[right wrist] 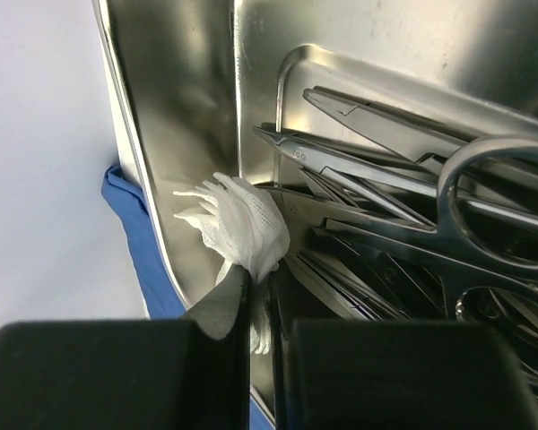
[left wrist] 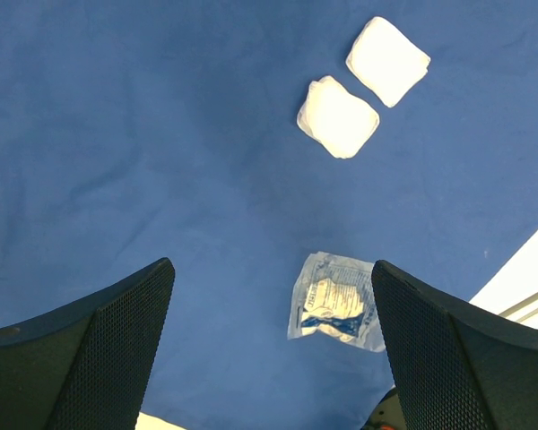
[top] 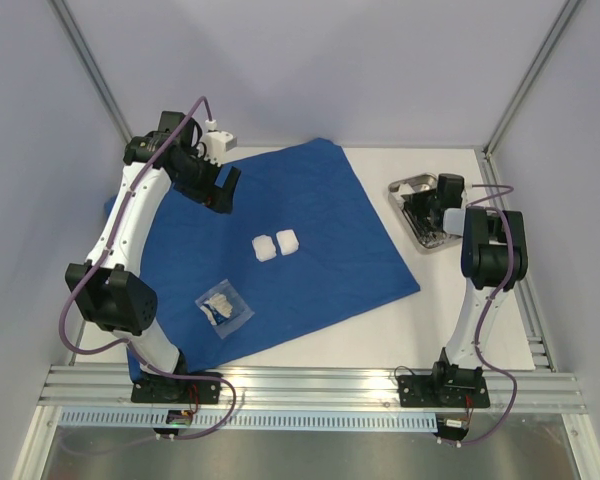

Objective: Prepare the surgical pack

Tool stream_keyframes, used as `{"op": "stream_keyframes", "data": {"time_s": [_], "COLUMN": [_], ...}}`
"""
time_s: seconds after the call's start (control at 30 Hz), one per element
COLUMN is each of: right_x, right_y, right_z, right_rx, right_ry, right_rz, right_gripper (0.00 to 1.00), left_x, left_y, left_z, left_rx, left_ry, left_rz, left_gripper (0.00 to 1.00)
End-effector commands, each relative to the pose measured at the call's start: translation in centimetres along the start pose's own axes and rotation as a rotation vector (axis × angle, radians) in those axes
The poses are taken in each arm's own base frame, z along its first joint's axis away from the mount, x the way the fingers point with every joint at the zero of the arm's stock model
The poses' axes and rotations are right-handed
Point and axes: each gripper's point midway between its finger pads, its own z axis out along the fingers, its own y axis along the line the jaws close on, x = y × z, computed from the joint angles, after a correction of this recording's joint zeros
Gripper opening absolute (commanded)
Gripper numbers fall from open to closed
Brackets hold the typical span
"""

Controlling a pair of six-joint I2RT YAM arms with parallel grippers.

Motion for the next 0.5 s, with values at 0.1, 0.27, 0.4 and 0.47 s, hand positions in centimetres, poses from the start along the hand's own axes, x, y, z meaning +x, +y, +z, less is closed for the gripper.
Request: {"op": "stream_keyframes", "data": {"time_s": [0.1, 0.27, 0.4, 0.47], "right_x": [-0.7, -1.1, -1.4, -1.4], "right_y": [0.3, 0.0, 0.1, 0.5], "right_z": [0.6, -0.4, -1.4, -1.7], "right_rx": [0.016, 0.054, 0.072, 0.073], "right_ry": [-0.016, -0.039, -0.061, -0.06], "right_rz": [-0.011, -0.012, -0.017, -0.034], "right_gripper": [0.13, 0.39, 0.48, 0.58], "left_x": [-1.0, -1.1, -1.3, -1.4], "left_y": [0.1, 0.0, 0.0, -0.1], "left_z": [-1.0, -1.2, -1.3, -1.4], "left_rx": [-0.01, -0.01, -0.007, -0.003], "left_ry": [-0.039, -0.046, -0.055, -0.061], "left_rz": [-0.005, -0.001, 0.001, 0.004], "left_gripper": [1.0, 1.0, 1.0, 1.0]}}
